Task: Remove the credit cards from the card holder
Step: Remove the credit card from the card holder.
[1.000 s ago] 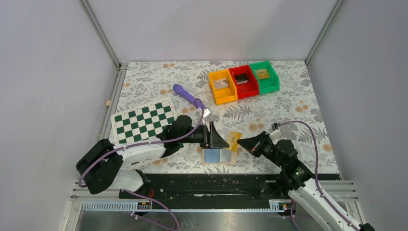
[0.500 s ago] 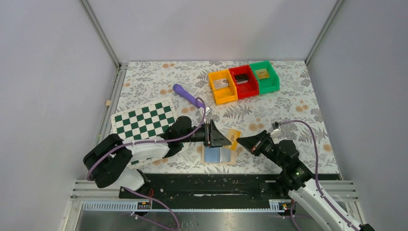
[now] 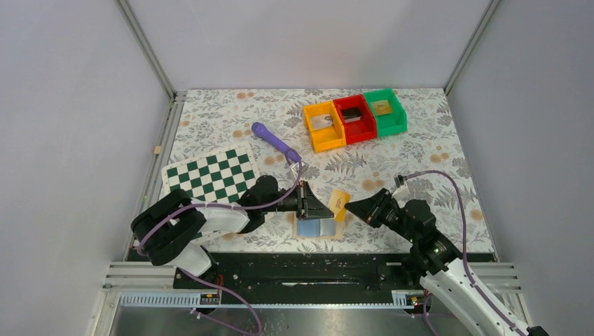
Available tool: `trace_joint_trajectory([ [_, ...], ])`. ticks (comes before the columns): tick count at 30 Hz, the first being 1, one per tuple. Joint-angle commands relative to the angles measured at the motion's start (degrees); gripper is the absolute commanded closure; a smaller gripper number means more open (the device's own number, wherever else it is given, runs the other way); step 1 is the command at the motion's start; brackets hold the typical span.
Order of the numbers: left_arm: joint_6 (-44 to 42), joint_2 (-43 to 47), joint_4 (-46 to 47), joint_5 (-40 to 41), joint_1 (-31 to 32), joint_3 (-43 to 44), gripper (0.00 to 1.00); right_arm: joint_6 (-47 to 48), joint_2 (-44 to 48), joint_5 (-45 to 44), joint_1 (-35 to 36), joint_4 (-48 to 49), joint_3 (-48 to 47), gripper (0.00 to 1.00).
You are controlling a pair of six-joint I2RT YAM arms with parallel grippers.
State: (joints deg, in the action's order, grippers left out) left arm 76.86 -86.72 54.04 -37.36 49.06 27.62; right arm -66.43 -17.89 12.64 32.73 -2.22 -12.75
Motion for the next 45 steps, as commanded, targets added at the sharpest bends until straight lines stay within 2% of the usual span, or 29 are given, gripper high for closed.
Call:
trace_joint_trajectory([
  [1,-4.7,4.0,-2.0,-0.6,0.2,-0.4,1.00,13.1,-1.6,0.4,-0.1,-10.0,-7.9,0.69],
  [3,-7.4,6.5,-6.8,-0.8,0.2,-0.5,1.00,17.1,-2.1,-0.2,-0.1,-13.0,-9.8,0.64],
  [8,-15.9,13.4,-24.4,0.2,-0.4,0.6,1.00,23.6,-7.8,-2.1,-0.1,-19.1,-15.6,0.64],
  [18,-26.4,24.1,-48.8,-0.6,-3.2,3.1,1.00,36.2,-16.3,5.7,-0.1,-19.4,-24.6,0.65],
  [24,-29.0,27.3,-53.9,-4.8,-4.0,3.2,1.00,38.5,-23.7,20.1,-0.2,-18.3,-28.4,0.60],
  [32,-30.9,29.6,-57.3,-7.7,-4.0,3.1,1.00,36.4,-32.7,34.0,-0.1,-11.4,-27.5,0.52],
  [36,-32.6,30.8,-59.2,-8.3,-4.0,2.9,1.00,34.7,-34.0,38.2,-0.1,-6.3,-25.0,0.50],
  [40,-33.9,30.6,-59.5,-9.7,-4.0,2.5,1.00,34.8,-35.6,40.5,-0.2,-5.6,-23.7,0.50],
  [45,-35.0,32.0,-60.9,-10.1,-4.0,2.3,1.00,34.9,-36.9,40.9,-0.1,-5.2,-23.2,0.57],
])
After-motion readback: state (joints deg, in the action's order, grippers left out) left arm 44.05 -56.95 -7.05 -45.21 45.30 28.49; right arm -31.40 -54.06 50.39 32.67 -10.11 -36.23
